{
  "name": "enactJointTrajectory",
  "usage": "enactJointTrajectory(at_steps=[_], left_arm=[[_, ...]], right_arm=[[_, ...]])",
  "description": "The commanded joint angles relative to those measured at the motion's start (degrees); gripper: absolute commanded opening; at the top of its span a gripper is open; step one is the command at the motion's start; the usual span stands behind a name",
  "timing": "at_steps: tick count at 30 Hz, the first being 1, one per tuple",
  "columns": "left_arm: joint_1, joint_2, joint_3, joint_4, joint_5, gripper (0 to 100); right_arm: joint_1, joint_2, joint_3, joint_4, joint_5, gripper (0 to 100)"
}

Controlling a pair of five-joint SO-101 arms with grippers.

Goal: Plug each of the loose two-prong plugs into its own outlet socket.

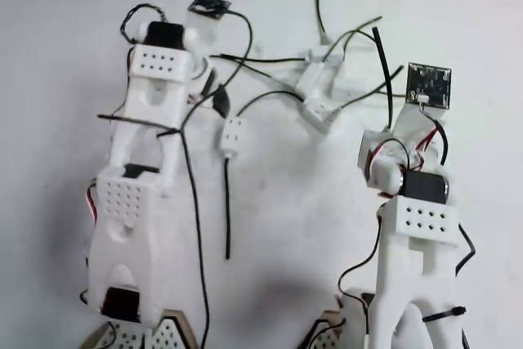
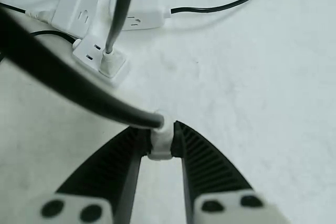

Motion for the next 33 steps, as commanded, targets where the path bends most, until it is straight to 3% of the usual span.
enactJointTrajectory(at_steps=[1,5,11,14,20,28,33], left_arm=[[3.1,-0.7,-3.9,1.5,-0.4,29],[6.6,1.3,-0.8,0.0,0.1,29],[6.5,9.5,0.7,-2.9,-0.2,29],[6.8,12.4,-1.2,-2.5,-1.3,20],[9.4,13.4,-6.3,0.2,-13.6,2],[11.1,12.9,-7.4,2.3,-30.5,2],[13.3,9.8,-0.7,2.1,-31.6,3]], right_arm=[[0.1,-1.4,-2.9,-0.7,0.2,1.6],[0.1,-1.4,-2.9,-0.7,0.2,1.6],[0.0,-1.8,-2.1,-0.7,0.2,1.6],[0.0,-1.8,-2.1,-0.7,0.2,1.6],[0.0,-1.8,-2.1,-0.8,0.2,1.6],[0.0,-1.6,-2.1,-0.9,0.2,1.6],[0.0,-1.5,-2.1,-1.0,0.2,1.6]])
